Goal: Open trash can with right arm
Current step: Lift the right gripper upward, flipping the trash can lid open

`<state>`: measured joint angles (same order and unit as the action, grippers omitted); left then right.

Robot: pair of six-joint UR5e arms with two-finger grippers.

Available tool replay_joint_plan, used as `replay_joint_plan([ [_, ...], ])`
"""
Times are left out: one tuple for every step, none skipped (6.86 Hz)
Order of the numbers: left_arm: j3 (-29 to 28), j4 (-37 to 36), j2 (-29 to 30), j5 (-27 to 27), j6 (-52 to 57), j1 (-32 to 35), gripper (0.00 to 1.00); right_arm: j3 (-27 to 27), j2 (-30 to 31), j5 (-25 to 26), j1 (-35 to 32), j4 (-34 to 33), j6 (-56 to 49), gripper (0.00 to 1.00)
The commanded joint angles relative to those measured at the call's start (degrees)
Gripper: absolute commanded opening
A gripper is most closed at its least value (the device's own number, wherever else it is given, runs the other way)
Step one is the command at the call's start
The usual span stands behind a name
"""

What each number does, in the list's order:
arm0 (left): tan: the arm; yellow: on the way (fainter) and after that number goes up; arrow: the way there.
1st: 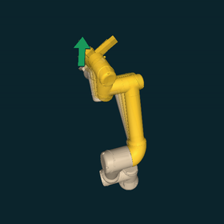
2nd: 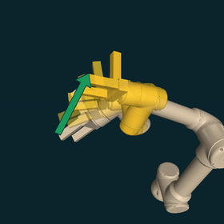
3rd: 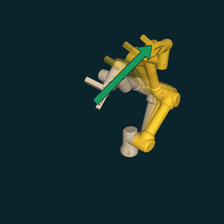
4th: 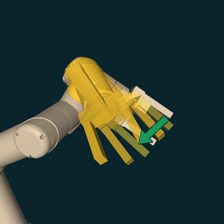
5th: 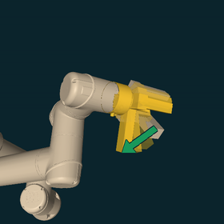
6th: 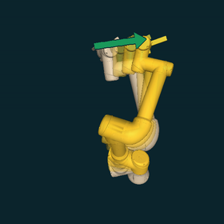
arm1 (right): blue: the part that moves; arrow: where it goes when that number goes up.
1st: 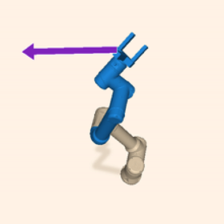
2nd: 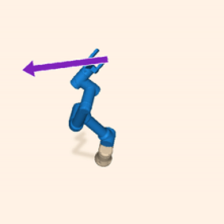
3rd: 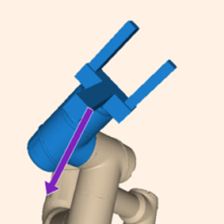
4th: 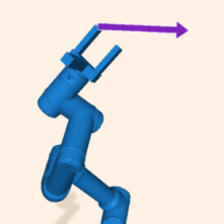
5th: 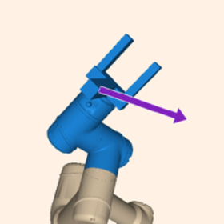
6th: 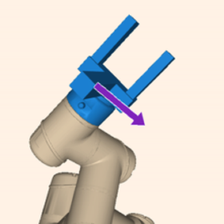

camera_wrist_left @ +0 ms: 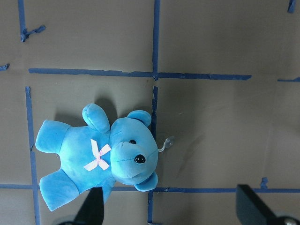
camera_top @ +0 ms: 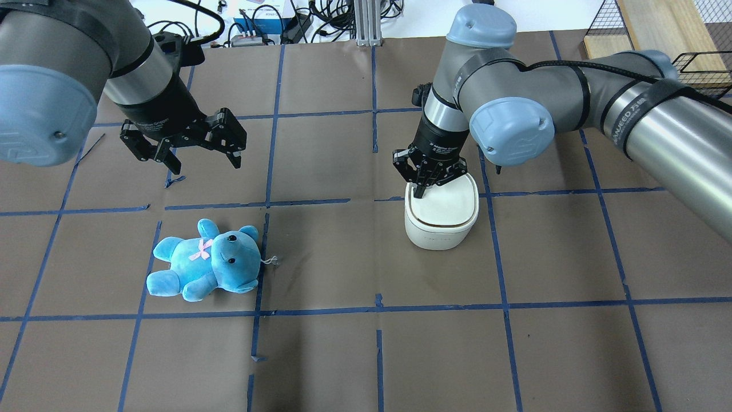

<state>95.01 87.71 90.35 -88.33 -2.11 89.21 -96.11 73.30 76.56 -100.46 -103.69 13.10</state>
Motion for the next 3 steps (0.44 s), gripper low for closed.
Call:
replay_joint_plan([
  [0.0, 0.0, 0.0, 0.0, 0.0, 0.0, 1.0, -0.04, -0.35, 0.08, 0.0, -0.02, 0.0, 0.04],
  [0.0, 0.0, 0.0, 0.0, 0.0, 0.0, 1.0, 0.05, -0.36, -0.01, 0.09, -0.02, 0.26, 0.04],
  [0.0, 0.0, 0.0, 0.0, 0.0, 0.0, 1.0, 0.39, -0.27, 0.17, 0.09, -0.2, 0.09, 0.06],
])
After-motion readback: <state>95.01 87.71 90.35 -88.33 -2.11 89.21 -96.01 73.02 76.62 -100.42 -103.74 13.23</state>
